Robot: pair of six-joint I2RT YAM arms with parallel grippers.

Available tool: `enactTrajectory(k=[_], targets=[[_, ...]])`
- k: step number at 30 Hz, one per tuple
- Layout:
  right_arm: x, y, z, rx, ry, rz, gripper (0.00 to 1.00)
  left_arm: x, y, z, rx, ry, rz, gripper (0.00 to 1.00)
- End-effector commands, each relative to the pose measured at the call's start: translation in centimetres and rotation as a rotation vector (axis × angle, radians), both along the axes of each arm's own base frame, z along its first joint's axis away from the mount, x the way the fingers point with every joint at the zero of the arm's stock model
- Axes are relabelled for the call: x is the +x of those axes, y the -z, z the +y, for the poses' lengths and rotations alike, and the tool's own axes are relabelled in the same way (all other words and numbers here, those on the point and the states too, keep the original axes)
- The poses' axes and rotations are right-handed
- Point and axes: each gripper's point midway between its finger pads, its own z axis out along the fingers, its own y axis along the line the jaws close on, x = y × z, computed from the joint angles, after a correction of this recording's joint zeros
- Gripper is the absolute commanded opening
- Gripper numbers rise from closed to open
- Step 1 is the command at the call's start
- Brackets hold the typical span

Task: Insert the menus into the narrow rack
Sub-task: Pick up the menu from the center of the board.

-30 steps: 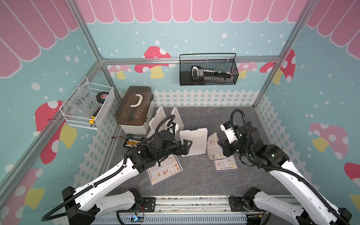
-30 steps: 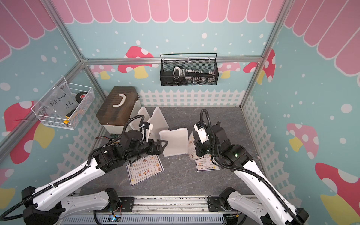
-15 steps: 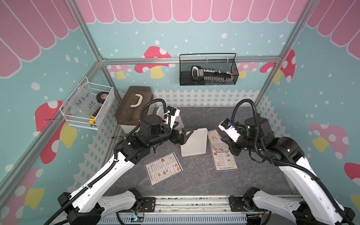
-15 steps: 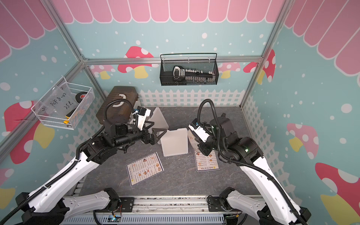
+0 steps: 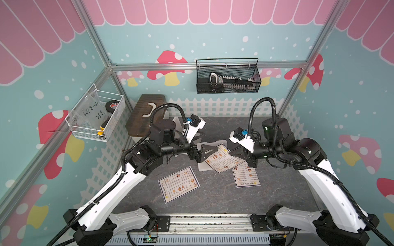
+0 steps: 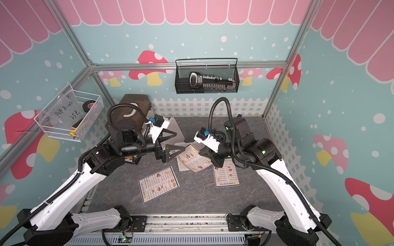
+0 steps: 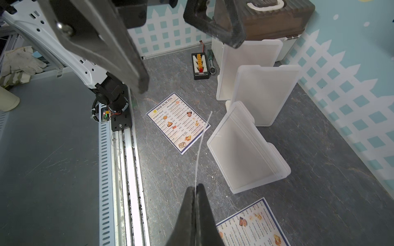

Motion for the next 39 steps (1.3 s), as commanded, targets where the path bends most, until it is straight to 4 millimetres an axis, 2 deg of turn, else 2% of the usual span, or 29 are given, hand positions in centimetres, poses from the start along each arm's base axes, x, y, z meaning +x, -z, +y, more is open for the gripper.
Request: enactTrajectory(k=[1,7,15,25,39], targets=[[-0.4,-0.8,0.7,0.024,-0.063,-0.006,0.0,-1.6,0.0,-0.8,0.012,0.12,-0.003,0.98],[-0.7,-0.8,1.0,0.031,-0.084,0.007,0.0,-2.3,0.9,-2.0,0.031,0.202,0.043,0.98],[-0.8,-0.4,0.7,0.01,-0.075,0.024,0.0,-3.8,1.4,-3.1,0.056,0.296,0.065,0.85],[-0.2,-0.2,-0.2,-0.027,-0.009,0.01,0.0,-4.2,2.1,-3.4,0.086,0.313,0.069,0.6],[-1.2,-0.2,0.1,-0.014,-0.062,0.033,0.0,-3.5,2.6,-3.3,0.114,0.277,0.052,0.33]])
